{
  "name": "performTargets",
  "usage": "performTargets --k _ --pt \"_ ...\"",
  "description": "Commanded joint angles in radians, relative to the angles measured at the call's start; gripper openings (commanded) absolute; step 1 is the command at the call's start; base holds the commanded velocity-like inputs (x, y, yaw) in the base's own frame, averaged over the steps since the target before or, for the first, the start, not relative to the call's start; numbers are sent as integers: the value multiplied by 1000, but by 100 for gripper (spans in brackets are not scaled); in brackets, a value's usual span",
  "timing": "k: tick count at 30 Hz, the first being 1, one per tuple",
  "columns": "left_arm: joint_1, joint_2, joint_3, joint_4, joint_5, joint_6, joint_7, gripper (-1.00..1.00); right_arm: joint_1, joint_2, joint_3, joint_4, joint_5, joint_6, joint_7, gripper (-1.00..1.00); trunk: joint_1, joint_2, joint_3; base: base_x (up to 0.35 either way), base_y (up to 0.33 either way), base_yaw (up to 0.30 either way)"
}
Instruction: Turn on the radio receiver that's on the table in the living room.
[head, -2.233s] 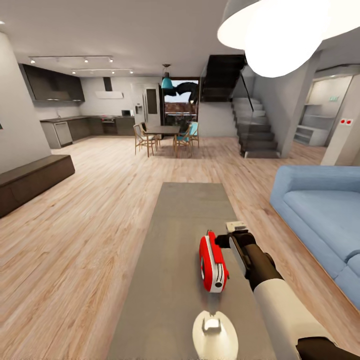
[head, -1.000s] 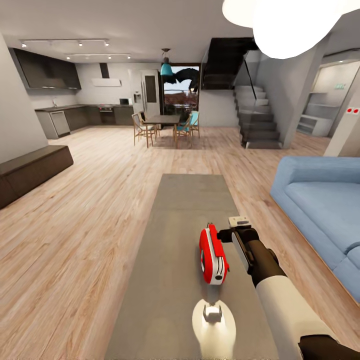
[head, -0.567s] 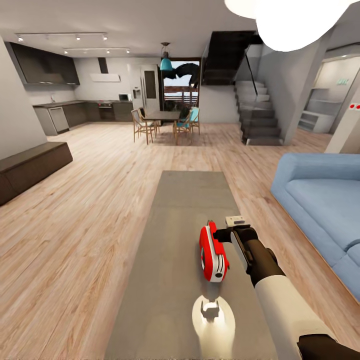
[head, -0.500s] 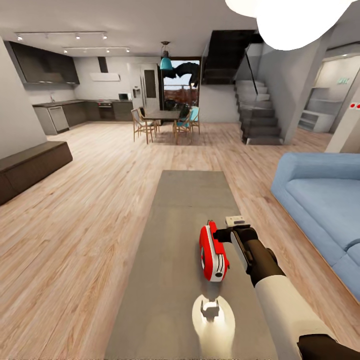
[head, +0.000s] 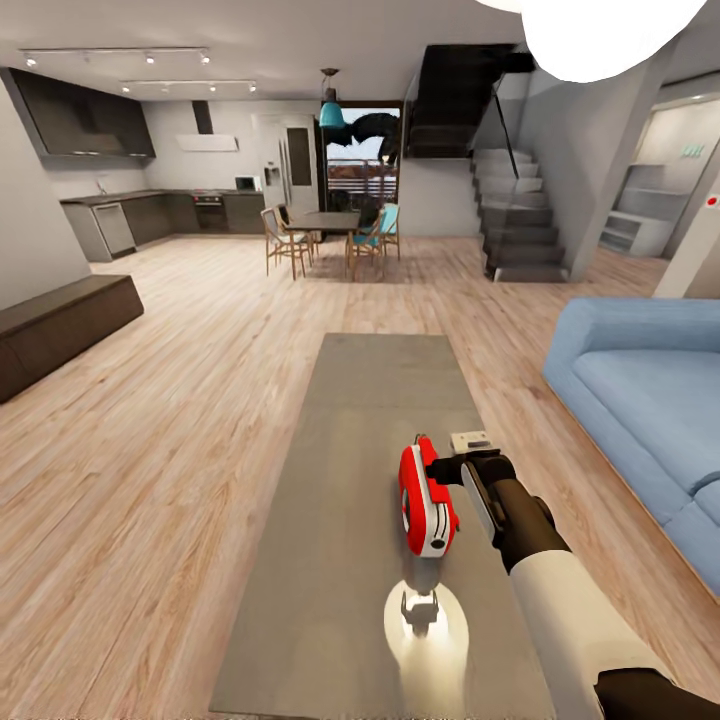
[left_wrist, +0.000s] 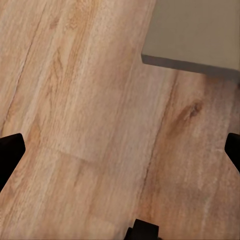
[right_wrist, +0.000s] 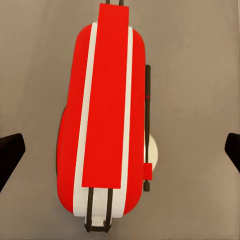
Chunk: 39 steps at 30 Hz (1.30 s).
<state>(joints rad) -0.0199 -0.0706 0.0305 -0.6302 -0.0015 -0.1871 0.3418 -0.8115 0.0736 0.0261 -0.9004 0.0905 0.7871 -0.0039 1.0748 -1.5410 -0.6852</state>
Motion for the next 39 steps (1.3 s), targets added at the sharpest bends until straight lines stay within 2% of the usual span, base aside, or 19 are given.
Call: performTargets --k 1,12,39 --pt "0 0 0 0 0 0 0 100 0 0 0 0 0 0 0 100 0 0 -2 0 0 0" --pt "0 0 0 0 0 0 1 100 0 0 0 2 -2 -5 44 100 0 0 -19 0 0 0" --pt "0 0 0 0 0 0 2 100 0 -2 0 2 0 -7 47 100 0 0 -63 0 0 0"
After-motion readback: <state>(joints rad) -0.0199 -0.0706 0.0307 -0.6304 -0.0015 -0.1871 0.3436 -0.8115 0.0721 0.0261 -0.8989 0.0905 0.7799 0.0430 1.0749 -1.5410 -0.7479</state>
